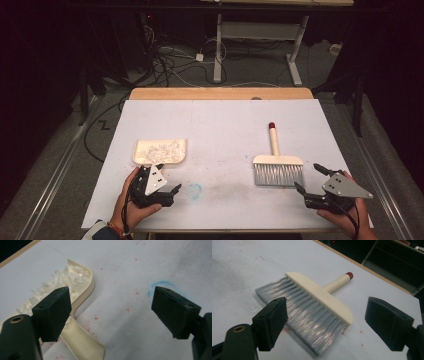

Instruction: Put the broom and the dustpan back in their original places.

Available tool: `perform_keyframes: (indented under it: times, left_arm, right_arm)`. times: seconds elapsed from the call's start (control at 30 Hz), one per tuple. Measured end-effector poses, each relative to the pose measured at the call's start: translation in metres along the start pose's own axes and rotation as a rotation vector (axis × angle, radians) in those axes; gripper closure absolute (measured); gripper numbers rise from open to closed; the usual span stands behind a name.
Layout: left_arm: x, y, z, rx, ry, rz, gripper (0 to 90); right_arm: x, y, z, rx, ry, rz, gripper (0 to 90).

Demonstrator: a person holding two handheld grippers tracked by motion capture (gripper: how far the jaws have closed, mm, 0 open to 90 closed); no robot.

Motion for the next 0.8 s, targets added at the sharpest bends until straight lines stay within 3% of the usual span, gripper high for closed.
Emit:
perform_keyframes:
  times: [0.1, 0.47, 0.63, 0.8]
  left_arm:
    - [-0.0009, 0.0008, -0.0015, 0.002, -0.001, -0.003, 15.8]
    - [-0.0017, -0.0002, -0.0029, -0.004, -0.005, 0.003, 15.8]
    - [-0.0015, 0.001, -0.0055, 0.0, -0.018, -0.007, 15.8]
    - [-0.002, 0.0014, -0.0044, 0.006, -0.01, 0.007, 15.8]
  right_arm:
    - [0.0007, 0.0015, 0.0001, 0.018, -0.005, 0.003, 18.6]
    - [0.0012, -0.0018, -0.0049, -0.006, -0.015, -0.001, 18.5]
    - [0.0033, 0.0001, -0.0049, 0.003, -0.021, 0.002, 18.5]
    - [0.0014, -0.0014, -0.0049, 0.007, -0.021, 0.011, 18.5]
Point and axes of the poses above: each handheld gripper's, and its own axes: z roughly backward along the jaws, x roughly out of its underside, y roughly to its right, the point moved 5 cm from there along -z, roughly forward along the jaws, and after that the axes turned 5 degrees about z, right-handed, at the moved point
